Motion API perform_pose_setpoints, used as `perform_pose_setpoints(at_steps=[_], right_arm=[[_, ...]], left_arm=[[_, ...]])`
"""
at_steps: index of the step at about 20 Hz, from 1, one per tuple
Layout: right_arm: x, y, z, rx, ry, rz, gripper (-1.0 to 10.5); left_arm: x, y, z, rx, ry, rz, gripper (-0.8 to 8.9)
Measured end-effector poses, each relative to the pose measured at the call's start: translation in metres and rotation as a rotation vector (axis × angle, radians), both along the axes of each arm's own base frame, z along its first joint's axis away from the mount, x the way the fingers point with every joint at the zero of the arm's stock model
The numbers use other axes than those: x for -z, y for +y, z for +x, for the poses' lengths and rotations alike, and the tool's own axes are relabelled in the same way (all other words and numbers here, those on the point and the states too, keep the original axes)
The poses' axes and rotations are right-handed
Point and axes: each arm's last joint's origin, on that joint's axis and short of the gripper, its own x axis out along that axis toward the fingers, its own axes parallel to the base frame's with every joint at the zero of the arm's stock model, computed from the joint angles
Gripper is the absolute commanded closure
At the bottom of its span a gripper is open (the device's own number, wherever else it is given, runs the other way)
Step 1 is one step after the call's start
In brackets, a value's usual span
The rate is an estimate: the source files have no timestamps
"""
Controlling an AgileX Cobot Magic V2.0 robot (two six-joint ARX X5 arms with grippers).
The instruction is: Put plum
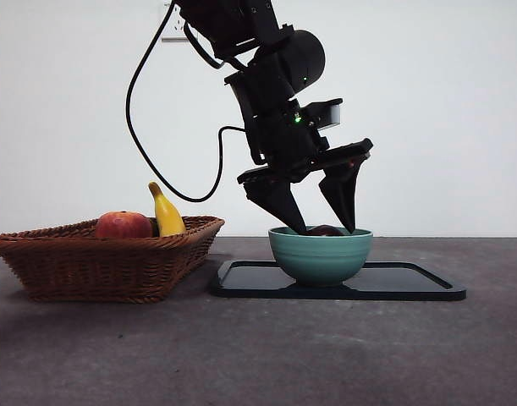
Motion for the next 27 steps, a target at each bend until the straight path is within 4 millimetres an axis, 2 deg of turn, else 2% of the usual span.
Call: perform_pose_setpoints(at_steps=[10,13,17,24,27], right_arm=[[0.0,0.0,0.0,0.0,0.0,0.0,7.3],[0.0,0.0,0.0,0.0,0.0,0.0,7.3],[0.0,0.0,0.0,-0.005,-0.006,-0.003,7.3],[0.0,0.0,0.0,-0.012,-0.012,-0.008,7.3],[0.0,0.0,0.0,-0.012,-0.013,-0.008,7.3]], left_arm=[[0.016,-0.002,0.002,0.004,0.03,0.03,4.4],[0.016,-0.002,0.002,0.004,0.03,0.03,4.5],[0.016,-0.002,0.002,0.004,0.03,0.03,5.38],[0.015,-0.002,0.002,0.004,0.029,0.028,5.37],[0.005,-0.003,0.003,0.004,0.03,0.03,5.37]])
